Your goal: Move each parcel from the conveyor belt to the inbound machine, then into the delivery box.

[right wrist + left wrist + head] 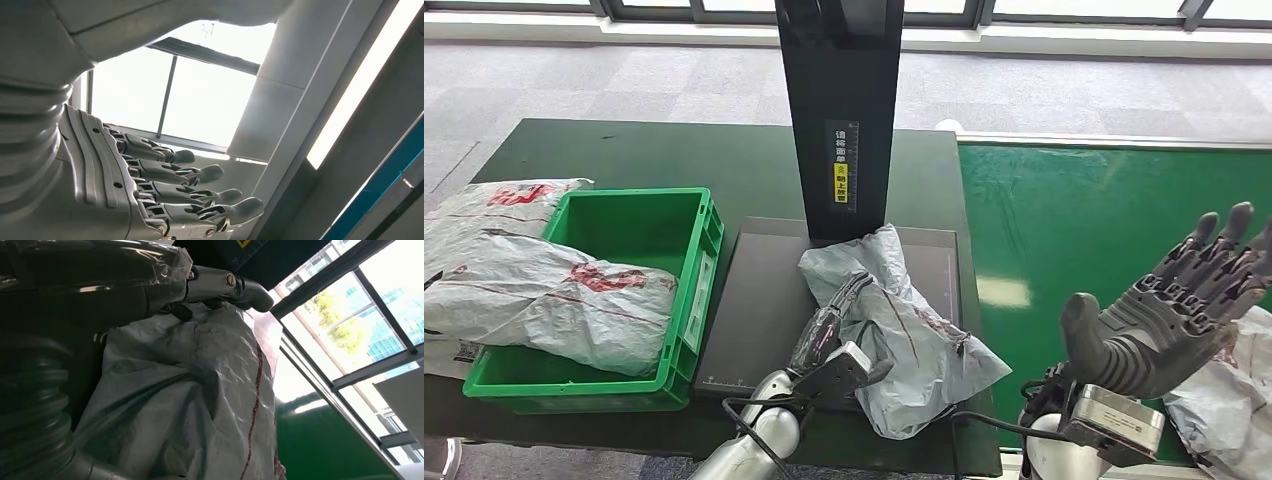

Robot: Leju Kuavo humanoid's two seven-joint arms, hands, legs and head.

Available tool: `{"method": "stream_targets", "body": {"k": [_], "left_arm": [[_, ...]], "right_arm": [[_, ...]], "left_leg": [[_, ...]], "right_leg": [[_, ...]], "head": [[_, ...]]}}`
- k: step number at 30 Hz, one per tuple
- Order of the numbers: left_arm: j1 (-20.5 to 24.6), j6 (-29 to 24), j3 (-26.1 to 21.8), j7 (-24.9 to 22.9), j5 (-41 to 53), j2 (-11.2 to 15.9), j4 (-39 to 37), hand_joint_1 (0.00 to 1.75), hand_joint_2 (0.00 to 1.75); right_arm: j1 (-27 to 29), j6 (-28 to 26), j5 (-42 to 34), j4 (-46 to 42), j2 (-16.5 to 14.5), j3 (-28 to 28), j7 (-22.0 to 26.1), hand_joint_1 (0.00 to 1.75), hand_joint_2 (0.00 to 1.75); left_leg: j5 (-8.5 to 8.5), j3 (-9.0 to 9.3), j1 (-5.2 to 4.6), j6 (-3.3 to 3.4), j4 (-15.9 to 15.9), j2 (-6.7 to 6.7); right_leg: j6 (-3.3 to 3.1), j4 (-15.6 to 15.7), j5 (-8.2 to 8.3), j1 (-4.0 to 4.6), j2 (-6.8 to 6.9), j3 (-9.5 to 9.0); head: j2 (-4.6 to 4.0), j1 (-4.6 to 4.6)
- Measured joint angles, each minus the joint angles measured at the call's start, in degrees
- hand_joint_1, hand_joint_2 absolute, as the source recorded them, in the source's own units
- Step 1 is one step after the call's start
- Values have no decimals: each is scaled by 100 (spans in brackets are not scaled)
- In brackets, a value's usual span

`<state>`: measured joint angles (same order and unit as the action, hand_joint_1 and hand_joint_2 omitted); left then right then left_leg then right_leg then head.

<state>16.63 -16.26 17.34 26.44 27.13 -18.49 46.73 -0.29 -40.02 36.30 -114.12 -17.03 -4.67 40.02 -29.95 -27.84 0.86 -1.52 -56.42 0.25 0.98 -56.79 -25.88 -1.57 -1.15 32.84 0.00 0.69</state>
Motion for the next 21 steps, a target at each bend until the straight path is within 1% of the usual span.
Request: {"method": "stream_targets", "body": {"k": [3,7,9,12,16,18,21], "left_arm": [[134,-103,230,-10,-69,-23,-238,0,175],[245,-196,413,-70,-71,-48,-439,0,175],[341,-321,542,-227,13,-69,-572,0,175],[493,-584,834,-599,312,-99,-772,0,175],[628,-747,1107,-1006,692,-127,-979,175,175],[708,-818,1261,-1308,981,-150,-1106,175,175],[823,-978,1530,-1914,1513,-185,-1297,175,175]], "right_arm": [[0,-1,-25,1,0,4,-1,0,175],[2,0,-38,13,0,11,-2,0,175],[2,-1,-47,36,0,22,-2,0,175],[1,-1,-61,56,0,38,-2,0,175],[1,-1,-61,67,0,54,-2,0,175],[1,-1,-69,78,0,60,-2,0,175],[2,-2,-82,85,0,75,-2,0,175]], "left_leg": [[0,-1,0,0,0,0],[0,-1,0,0,0,0],[0,-3,0,0,0,3],[0,-4,0,0,0,4],[0,-4,0,0,0,4],[0,-4,0,0,0,4],[0,-4,0,0,0,5]], "right_leg": [[0,0,0,0,1,0],[0,0,0,0,1,0],[0,0,0,0,3,0],[0,0,0,0,4,-1],[0,0,0,0,4,-2],[0,0,0,-1,5,-2],[0,0,0,-1,5,-3]], "head": [[0,-1],[0,0],[0,1],[0,1],[0,1],[0,1],[0,0]]}}
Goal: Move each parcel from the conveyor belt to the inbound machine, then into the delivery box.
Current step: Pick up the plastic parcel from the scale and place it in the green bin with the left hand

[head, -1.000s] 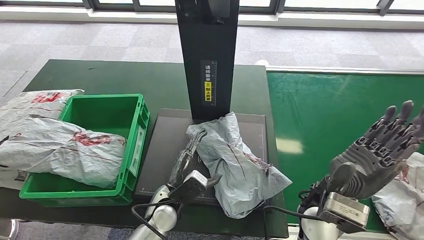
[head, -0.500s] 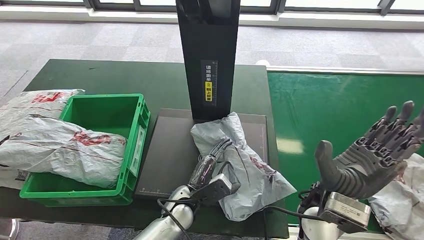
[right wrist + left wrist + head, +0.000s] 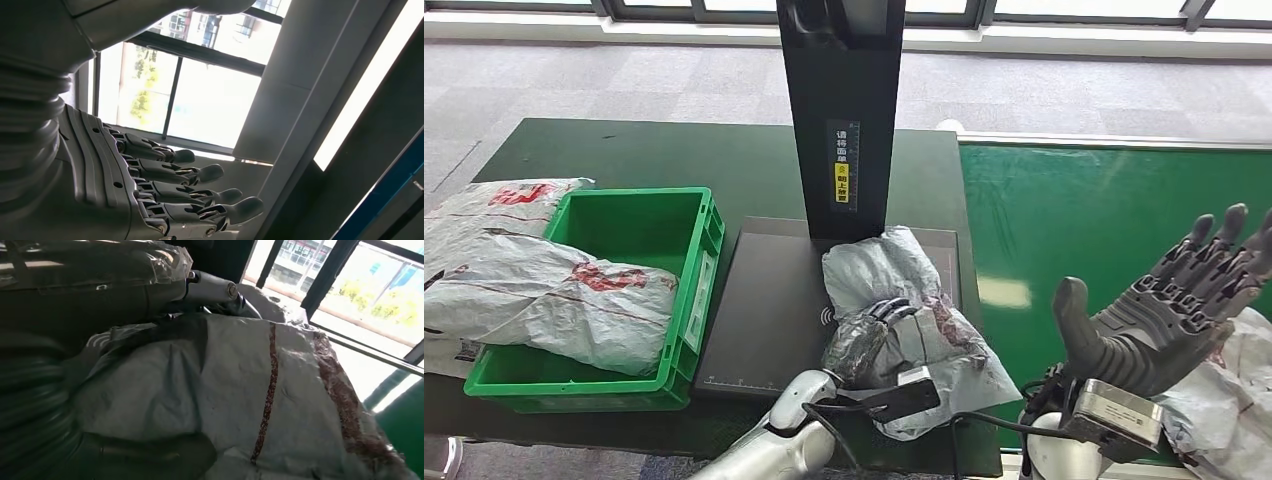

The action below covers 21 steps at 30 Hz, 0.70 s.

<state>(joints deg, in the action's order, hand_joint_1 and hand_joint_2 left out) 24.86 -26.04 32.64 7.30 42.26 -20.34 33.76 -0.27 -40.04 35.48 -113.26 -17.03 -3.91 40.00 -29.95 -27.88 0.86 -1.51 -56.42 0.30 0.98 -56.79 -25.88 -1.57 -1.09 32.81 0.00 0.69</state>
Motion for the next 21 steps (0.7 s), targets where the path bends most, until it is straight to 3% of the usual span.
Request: {"method": "stream_targets", "body": {"k": [10,21], "left_arm": [[190,-309,432,-912,895,-61,-344,175,175],[209,-434,432,-1041,1126,-75,-447,175,175]], "right_arm": [[6,1,-13,2,0,45,0,0,175],[11,0,2,2,0,82,0,0,175]], "left_leg": [[0,-1,0,0,0,0],[0,-12,1,0,1,0]], "right_leg": [[0,0,0,0,1,-7],[0,0,0,0,1,-10]], "head": [[0,1],[0,1]]}}
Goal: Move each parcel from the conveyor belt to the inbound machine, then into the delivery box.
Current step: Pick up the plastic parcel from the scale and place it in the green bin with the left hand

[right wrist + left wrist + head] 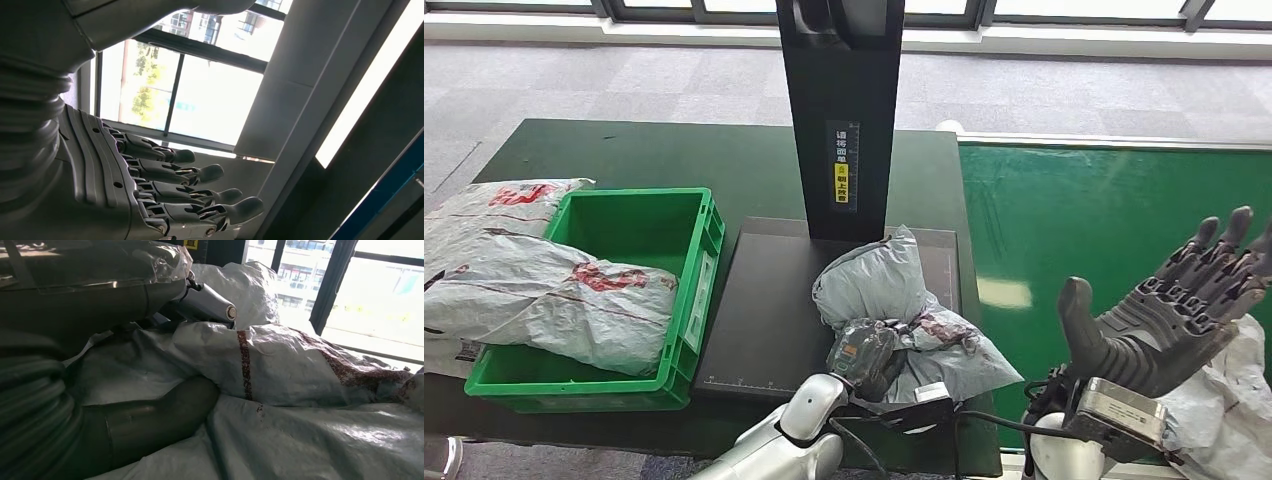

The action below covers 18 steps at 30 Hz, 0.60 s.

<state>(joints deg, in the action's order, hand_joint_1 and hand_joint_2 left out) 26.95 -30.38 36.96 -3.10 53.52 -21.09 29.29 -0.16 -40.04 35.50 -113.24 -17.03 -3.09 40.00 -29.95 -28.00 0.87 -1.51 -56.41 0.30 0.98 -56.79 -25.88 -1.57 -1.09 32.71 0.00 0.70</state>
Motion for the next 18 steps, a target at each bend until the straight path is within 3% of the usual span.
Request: {"method": "stream_targets", "body": {"k": [6,10,14,18], "left_arm": [[1,-99,0,-69,101,1,-8,175,175],[-274,-907,-426,-471,1716,143,775,175,175],[-760,-927,-1408,274,2675,219,2407,175,175],[-1146,-950,-2289,1075,2498,269,4049,175,175]], "right_arm": [[1,0,-1,0,0,3,0,0,175],[9,0,-10,0,0,37,0,0,175],[13,0,-37,0,0,60,0,0,175],[19,0,-37,0,0,101,0,0,175]], "left_leg": [[0,-1,0,0,0,0],[1,-6,1,0,0,0],[3,4,1,-1,0,-4],[2,0,3,-1,0,-5]], "right_leg": [[0,0,0,0,0,0],[0,-2,0,0,0,9],[-1,-7,1,0,-6,21],[-1,-7,0,1,-6,25]], "head": [[0,0],[0,-2],[0,-2],[0,-2]]}}
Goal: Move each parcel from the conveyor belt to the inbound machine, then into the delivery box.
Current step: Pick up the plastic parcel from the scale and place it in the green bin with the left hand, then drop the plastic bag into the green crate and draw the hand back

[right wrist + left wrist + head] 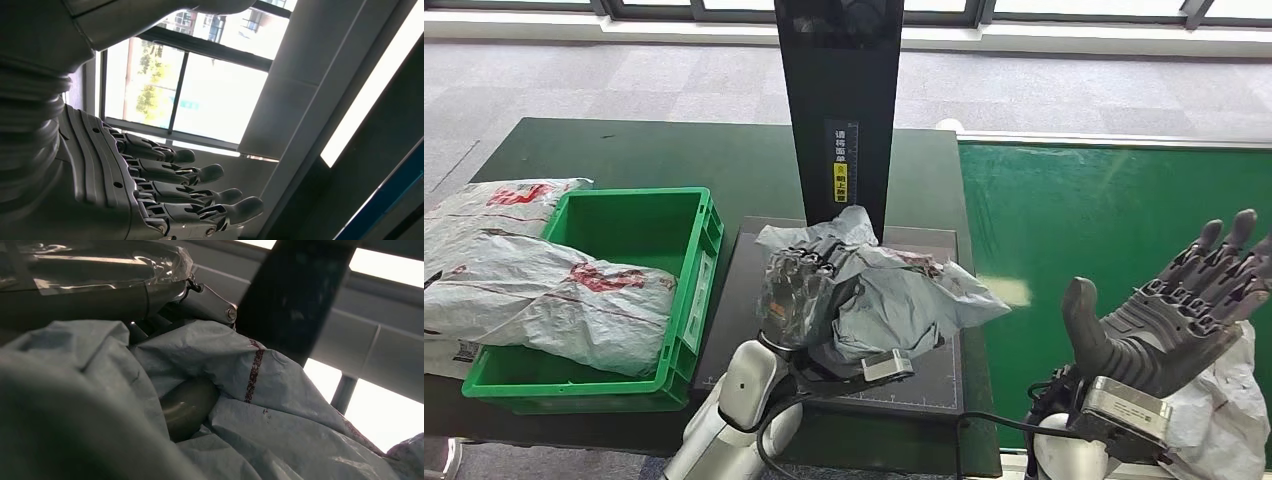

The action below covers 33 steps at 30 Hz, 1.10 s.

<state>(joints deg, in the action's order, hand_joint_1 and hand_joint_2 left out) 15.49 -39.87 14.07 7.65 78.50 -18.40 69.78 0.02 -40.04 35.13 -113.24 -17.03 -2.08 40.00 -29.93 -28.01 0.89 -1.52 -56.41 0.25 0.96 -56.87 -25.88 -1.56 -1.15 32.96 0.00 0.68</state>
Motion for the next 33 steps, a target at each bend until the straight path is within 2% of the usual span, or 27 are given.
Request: {"method": "stream_targets", "body": {"k": [3,6,13,19,25,33], "left_arm": [[-194,-20,-440,219,-140,27,900,175,175],[-309,-21,-715,246,-167,39,1422,175,175],[-432,-21,-990,293,-184,57,2027,175,175],[-552,-21,-1345,513,-319,68,2640,175,175],[-571,-19,-1976,481,-291,71,2740,175,175],[-569,-20,-2214,474,-284,68,2740,175,175]], "right_arm": [[3,0,8,0,0,30,0,0,175],[3,0,15,0,0,45,0,0,175],[6,1,21,0,-2,78,0,0,175],[5,0,20,13,-2,99,0,0,175],[2,0,1,50,-2,103,0,0,175],[1,0,2,62,-2,103,0,0,175]], "left_leg": [[0,-1,0,0,0,3],[0,-1,0,0,0,5],[0,-1,0,0,-1,5],[0,-3,1,0,0,5],[1,2,1,-1,0,4],[3,1,0,-3,0,6]], "right_leg": [[0,0,0,0,3,0],[0,0,0,0,5,-3],[0,0,0,-1,6,-6],[0,0,-1,1,6,-2],[0,0,-1,1,4,-3],[0,0,0,1,6,-4]], "head": [[0,1],[0,0],[0,0],[0,0],[0,1],[0,1]]}}
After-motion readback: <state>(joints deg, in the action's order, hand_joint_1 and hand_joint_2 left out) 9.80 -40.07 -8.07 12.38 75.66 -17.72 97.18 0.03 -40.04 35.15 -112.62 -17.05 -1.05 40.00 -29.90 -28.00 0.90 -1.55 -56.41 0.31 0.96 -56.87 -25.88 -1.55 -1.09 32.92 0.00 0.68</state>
